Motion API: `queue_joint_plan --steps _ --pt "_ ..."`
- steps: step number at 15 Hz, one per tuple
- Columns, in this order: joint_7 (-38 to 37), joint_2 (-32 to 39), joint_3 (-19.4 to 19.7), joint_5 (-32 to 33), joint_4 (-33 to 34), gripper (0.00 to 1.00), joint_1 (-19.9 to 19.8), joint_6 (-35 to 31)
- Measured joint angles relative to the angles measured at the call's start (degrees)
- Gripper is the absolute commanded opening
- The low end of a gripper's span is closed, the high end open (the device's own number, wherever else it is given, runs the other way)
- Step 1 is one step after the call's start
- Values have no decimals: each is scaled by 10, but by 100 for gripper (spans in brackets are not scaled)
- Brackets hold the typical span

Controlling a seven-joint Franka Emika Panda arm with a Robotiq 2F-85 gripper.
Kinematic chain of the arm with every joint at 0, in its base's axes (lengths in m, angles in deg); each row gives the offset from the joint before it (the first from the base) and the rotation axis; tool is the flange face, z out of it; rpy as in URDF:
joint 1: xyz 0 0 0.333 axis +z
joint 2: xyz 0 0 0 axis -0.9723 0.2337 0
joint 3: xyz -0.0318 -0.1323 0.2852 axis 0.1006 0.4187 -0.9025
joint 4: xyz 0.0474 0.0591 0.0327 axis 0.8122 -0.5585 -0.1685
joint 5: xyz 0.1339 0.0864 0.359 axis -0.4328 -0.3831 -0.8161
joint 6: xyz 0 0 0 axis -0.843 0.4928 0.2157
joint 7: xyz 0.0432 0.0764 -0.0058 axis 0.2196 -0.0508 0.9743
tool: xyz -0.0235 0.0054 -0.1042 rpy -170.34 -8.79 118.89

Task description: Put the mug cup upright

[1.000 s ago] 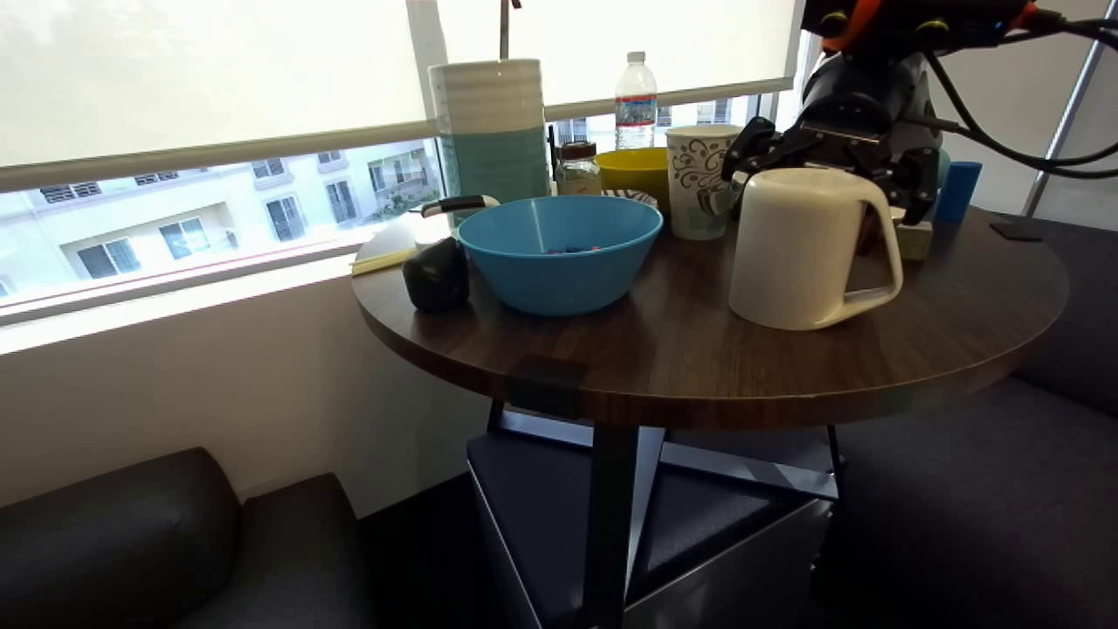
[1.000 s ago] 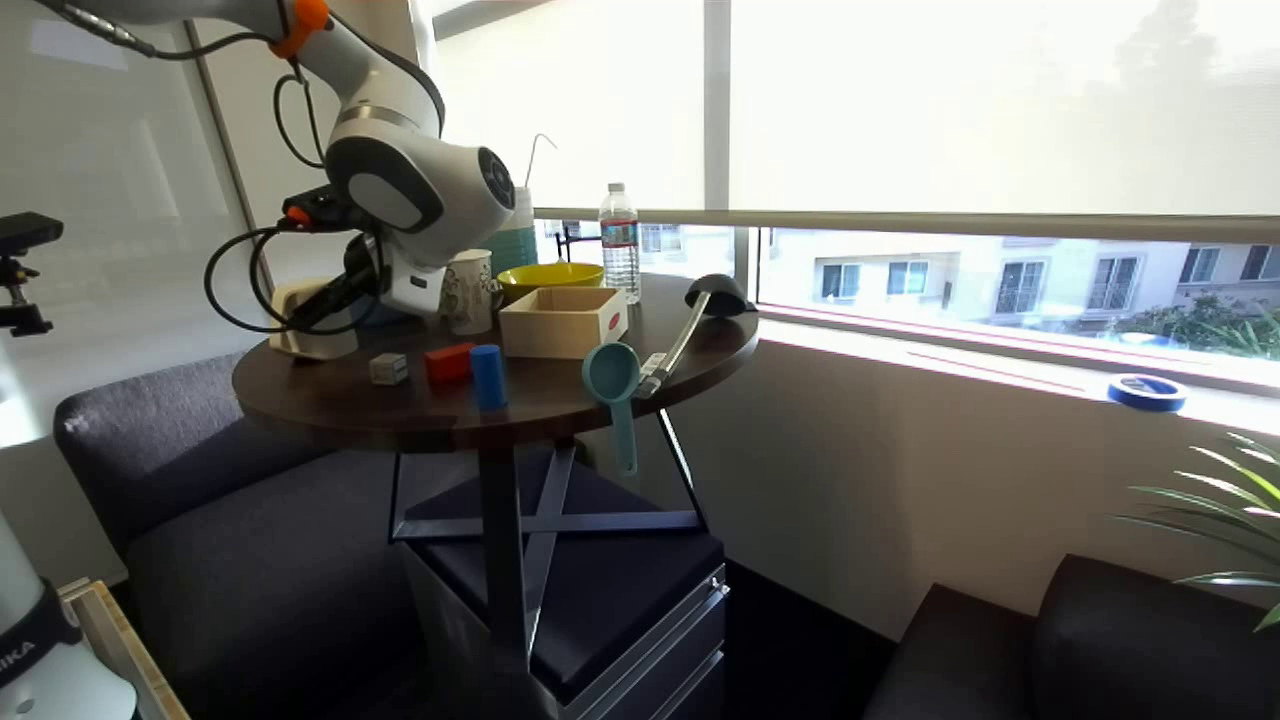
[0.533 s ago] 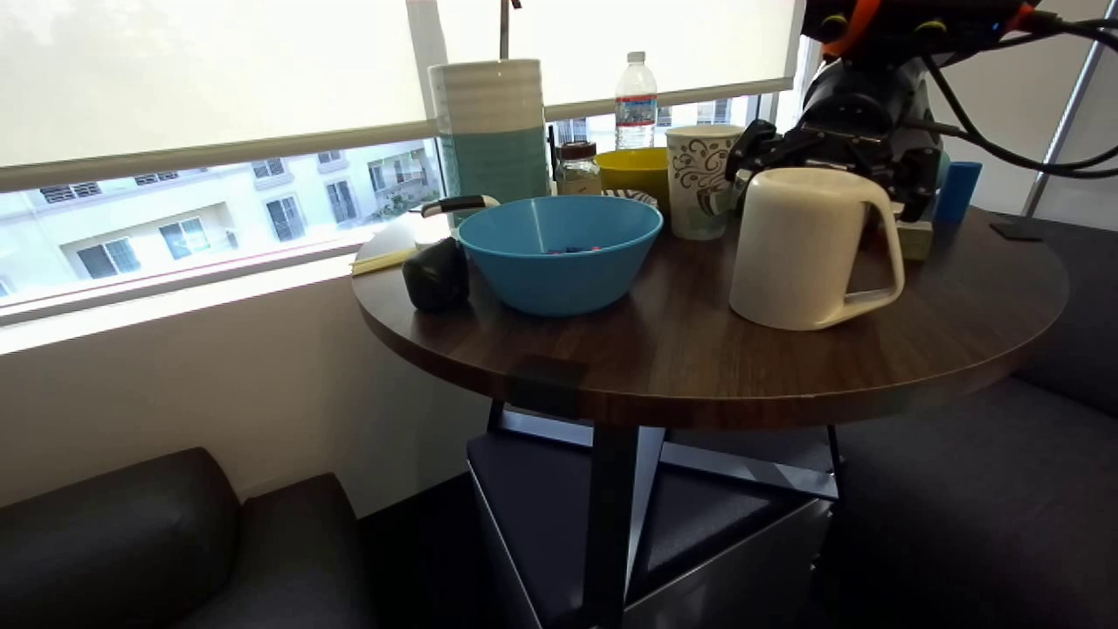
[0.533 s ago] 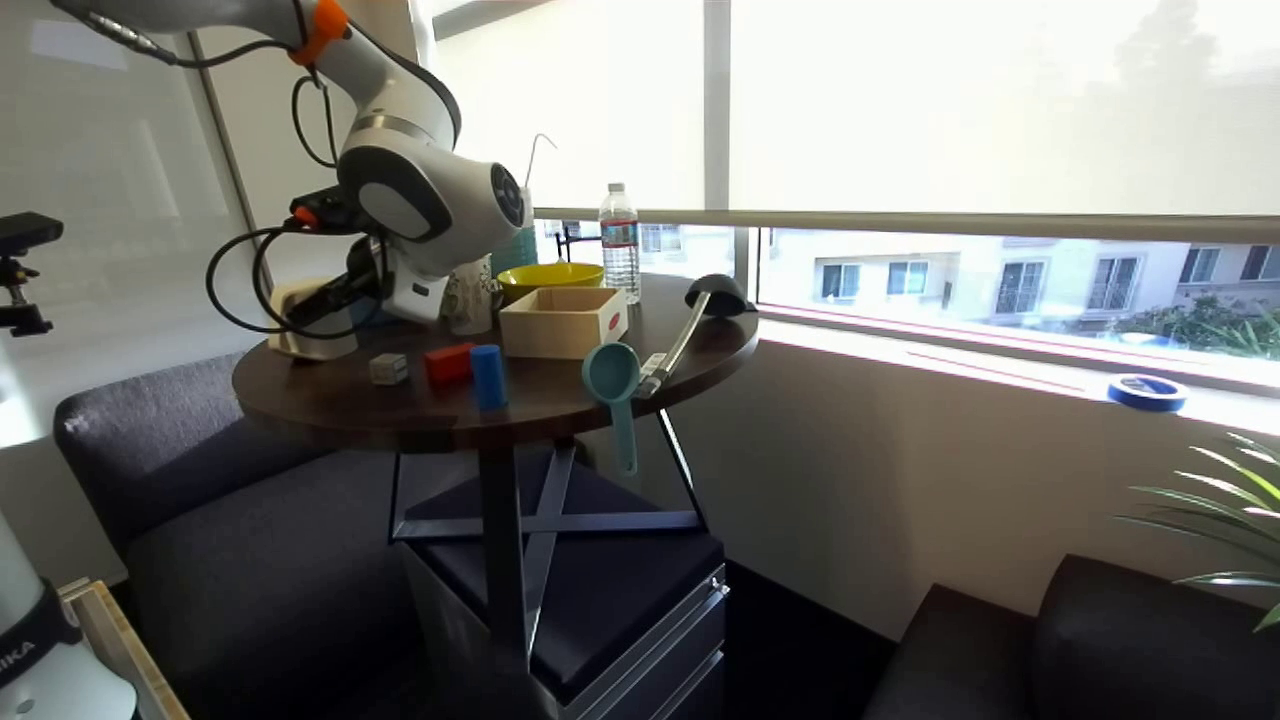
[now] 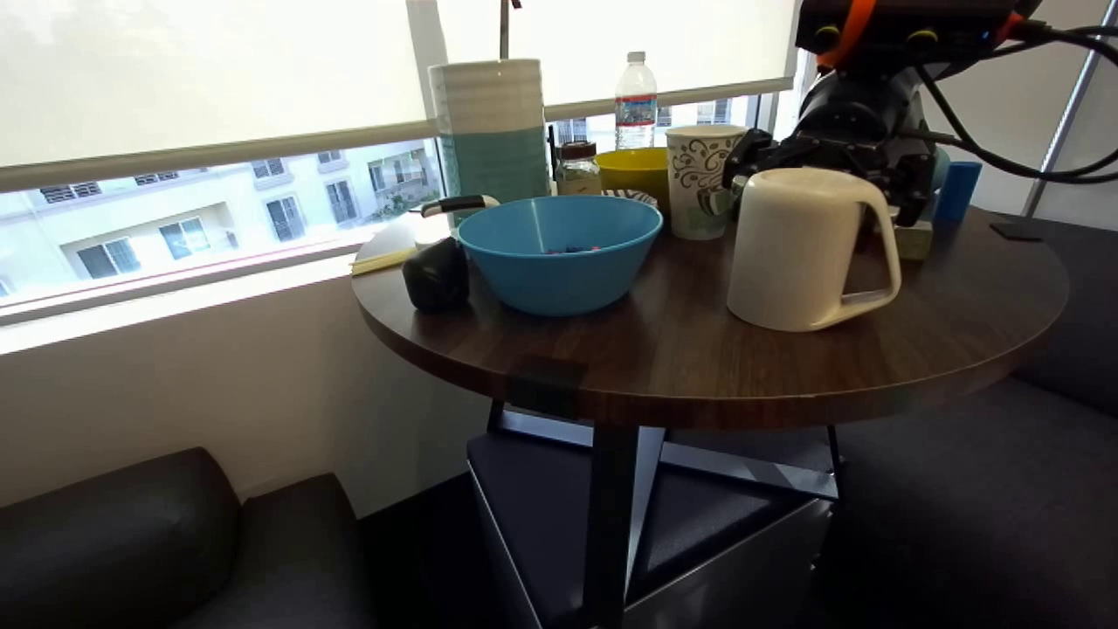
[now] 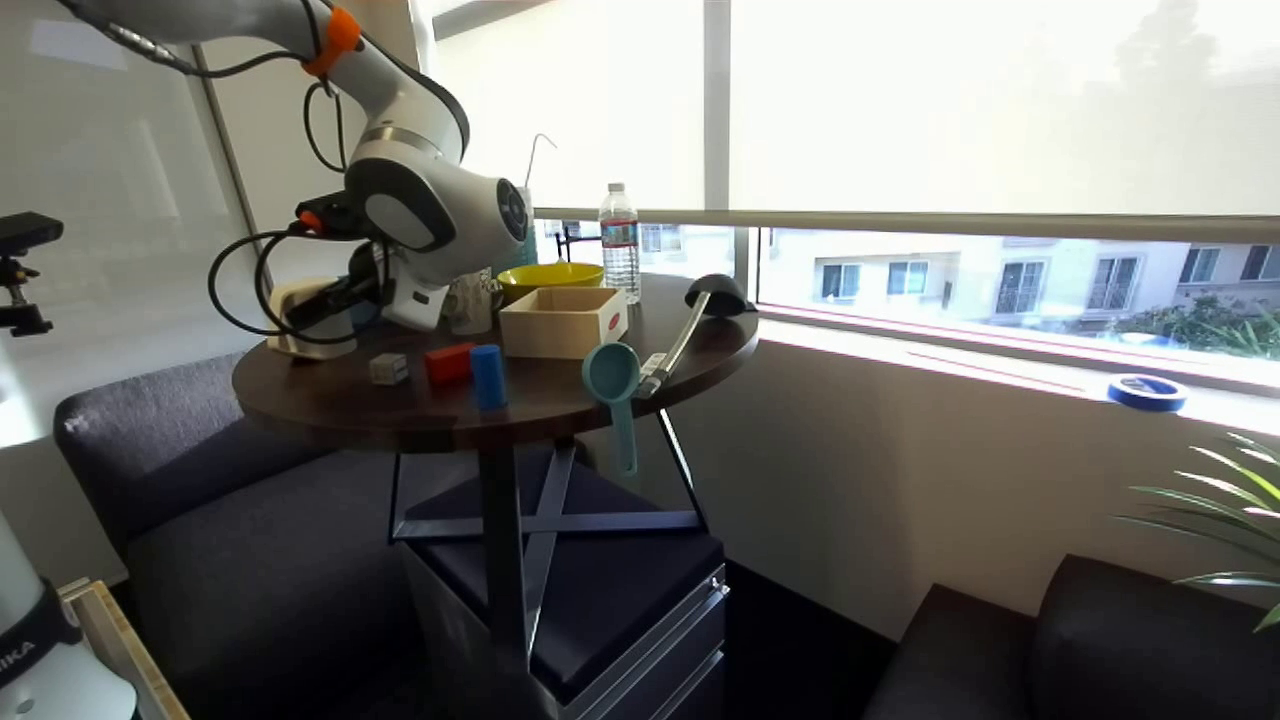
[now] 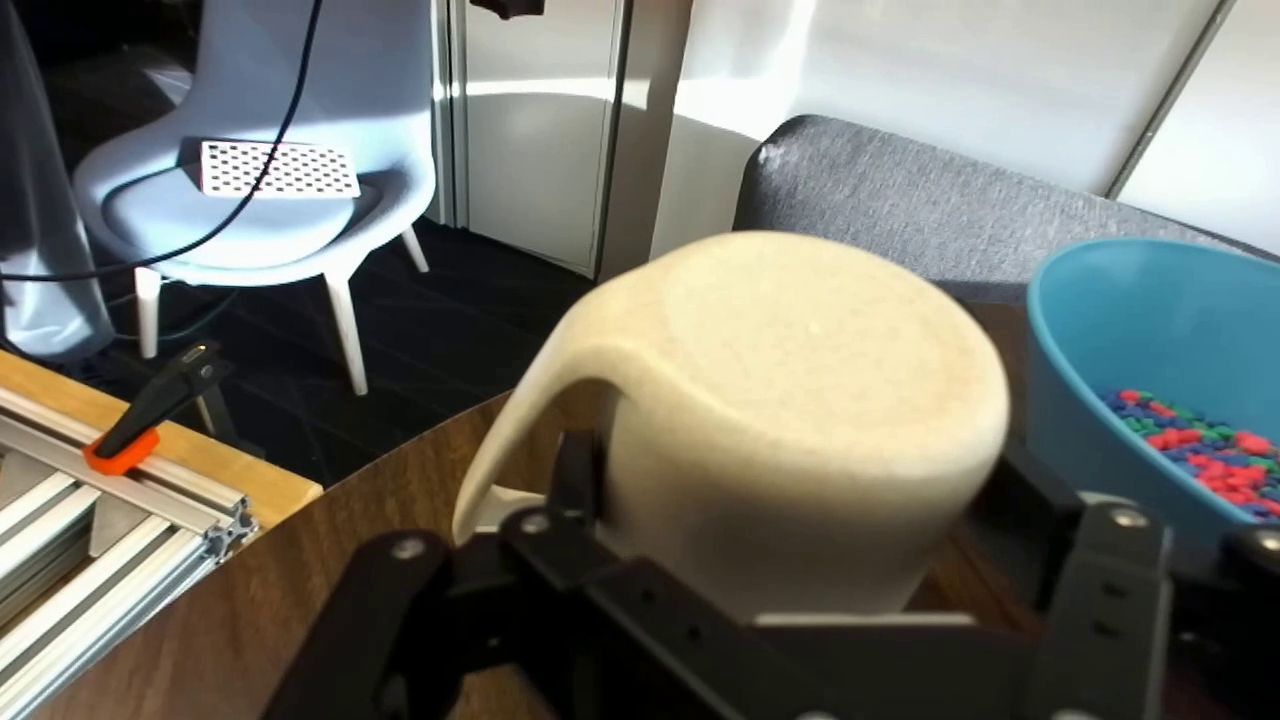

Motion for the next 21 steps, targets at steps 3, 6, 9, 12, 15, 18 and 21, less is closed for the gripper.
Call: queue_joint_plan --steps 3,6,9,12,15,18,21 --pt "-3 2 0 -1 2 65 0 1" --pt "-5 3 1 -1 4 65 0 1" --pt "-5 -5 -4 1 11 65 2 -7" --pt "-13 -35 -24 19 13 65 12 -36" --pt "-39 -74 -55 72 12 65 25 -77" --pt "-68 -111 -85 130 11 65 34 -110" --pt "-93 -149 -109 193 9 65 37 -135"
